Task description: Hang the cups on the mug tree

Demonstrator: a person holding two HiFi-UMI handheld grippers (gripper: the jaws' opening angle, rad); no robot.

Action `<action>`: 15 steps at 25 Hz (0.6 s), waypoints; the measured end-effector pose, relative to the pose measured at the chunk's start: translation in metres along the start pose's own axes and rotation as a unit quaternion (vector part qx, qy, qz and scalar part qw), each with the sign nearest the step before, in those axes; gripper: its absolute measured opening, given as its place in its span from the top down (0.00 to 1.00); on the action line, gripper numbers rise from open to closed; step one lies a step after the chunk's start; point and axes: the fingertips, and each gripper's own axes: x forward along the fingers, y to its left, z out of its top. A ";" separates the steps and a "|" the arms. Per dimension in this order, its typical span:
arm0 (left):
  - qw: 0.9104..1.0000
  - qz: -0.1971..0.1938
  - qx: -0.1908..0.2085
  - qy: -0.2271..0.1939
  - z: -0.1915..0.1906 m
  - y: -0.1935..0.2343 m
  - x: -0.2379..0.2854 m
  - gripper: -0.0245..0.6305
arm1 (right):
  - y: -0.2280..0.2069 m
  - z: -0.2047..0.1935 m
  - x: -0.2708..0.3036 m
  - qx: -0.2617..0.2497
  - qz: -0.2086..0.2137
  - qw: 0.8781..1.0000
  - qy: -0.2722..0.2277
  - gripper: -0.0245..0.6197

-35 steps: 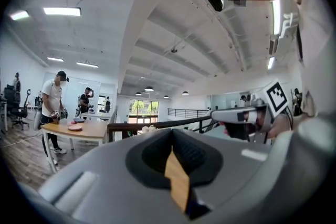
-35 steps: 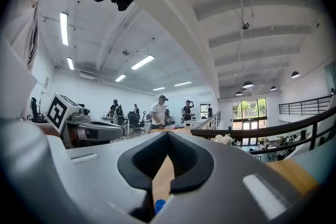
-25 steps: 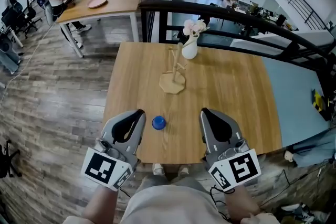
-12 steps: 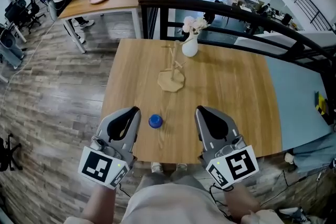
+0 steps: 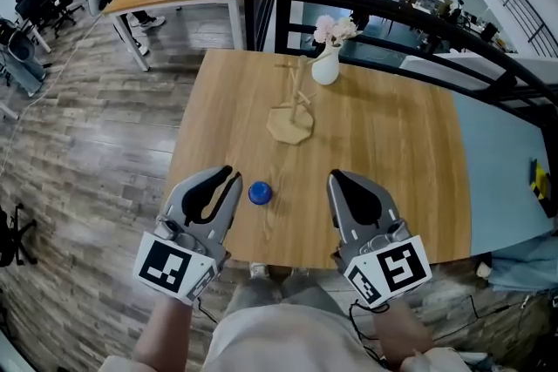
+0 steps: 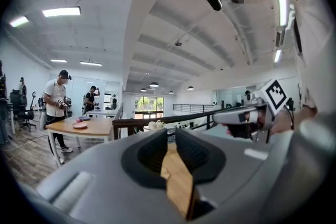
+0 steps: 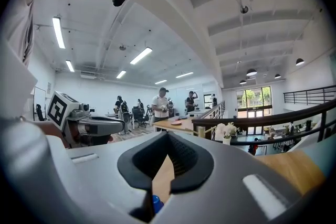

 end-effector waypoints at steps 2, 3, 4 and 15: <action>1.000 0.002 -0.003 0.006 -0.009 0.002 0.004 0.85 | -0.001 -0.007 0.006 0.005 0.004 1.000 0.004 0.96; 1.000 0.003 -0.006 0.009 -0.014 0.003 0.005 0.82 | -0.001 -0.011 0.008 0.007 0.005 1.000 0.007 0.96; 1.000 0.003 -0.008 0.011 -0.019 0.005 0.006 0.82 | -0.001 -0.015 0.011 0.009 0.008 1.000 0.010 0.96; 0.998 -0.002 -0.009 0.056 -0.087 0.010 0.031 0.71 | -0.009 -0.060 0.040 0.018 0.017 0.999 0.036 0.96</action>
